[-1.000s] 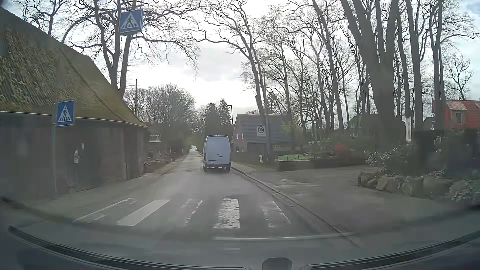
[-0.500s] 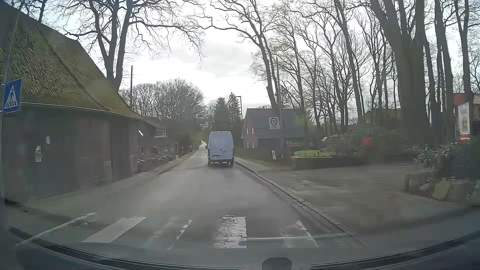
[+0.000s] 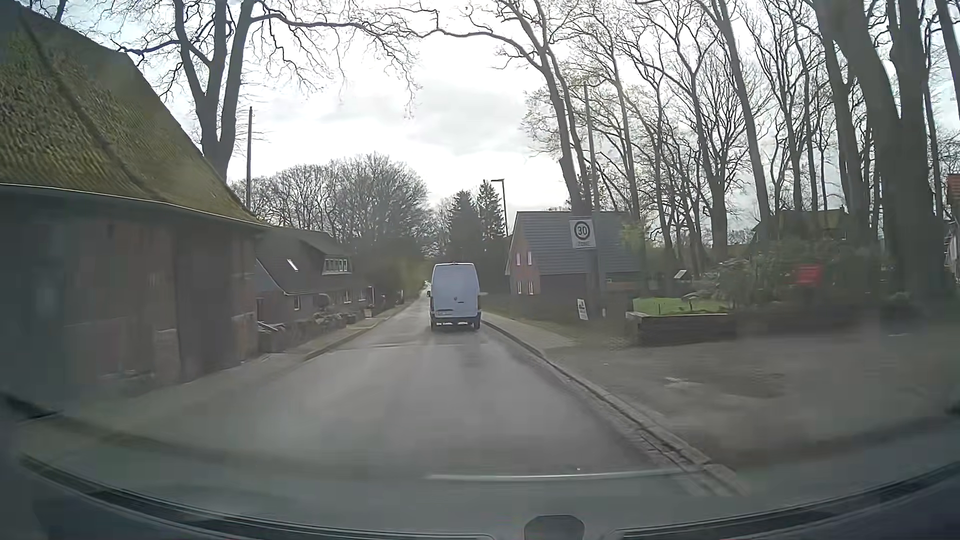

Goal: Follow the waypoints while adhering to traffic rules and regulations

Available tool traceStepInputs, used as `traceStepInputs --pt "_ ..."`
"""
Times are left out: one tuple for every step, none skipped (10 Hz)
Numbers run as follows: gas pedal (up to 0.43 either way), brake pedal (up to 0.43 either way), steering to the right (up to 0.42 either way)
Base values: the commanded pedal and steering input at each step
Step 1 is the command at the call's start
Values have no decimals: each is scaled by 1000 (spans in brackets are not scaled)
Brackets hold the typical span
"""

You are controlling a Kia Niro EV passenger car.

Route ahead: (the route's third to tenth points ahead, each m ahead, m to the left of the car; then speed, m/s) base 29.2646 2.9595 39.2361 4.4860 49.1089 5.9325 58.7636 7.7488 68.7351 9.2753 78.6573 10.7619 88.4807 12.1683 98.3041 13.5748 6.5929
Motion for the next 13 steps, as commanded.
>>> traceStepInputs --pt "110 6 -46" --pt "110 0 -45" --pt "110 0 -45" --pt "110 0 -44" --pt "110 0 -44" --pt "110 6 -43" --pt "110 0 -41" --pt "110 0 -37" --pt "110 0 -36" --pt "110 6 -35" --pt "110 0 -34" --pt "110 0 -31" --pt "110 0 -26"
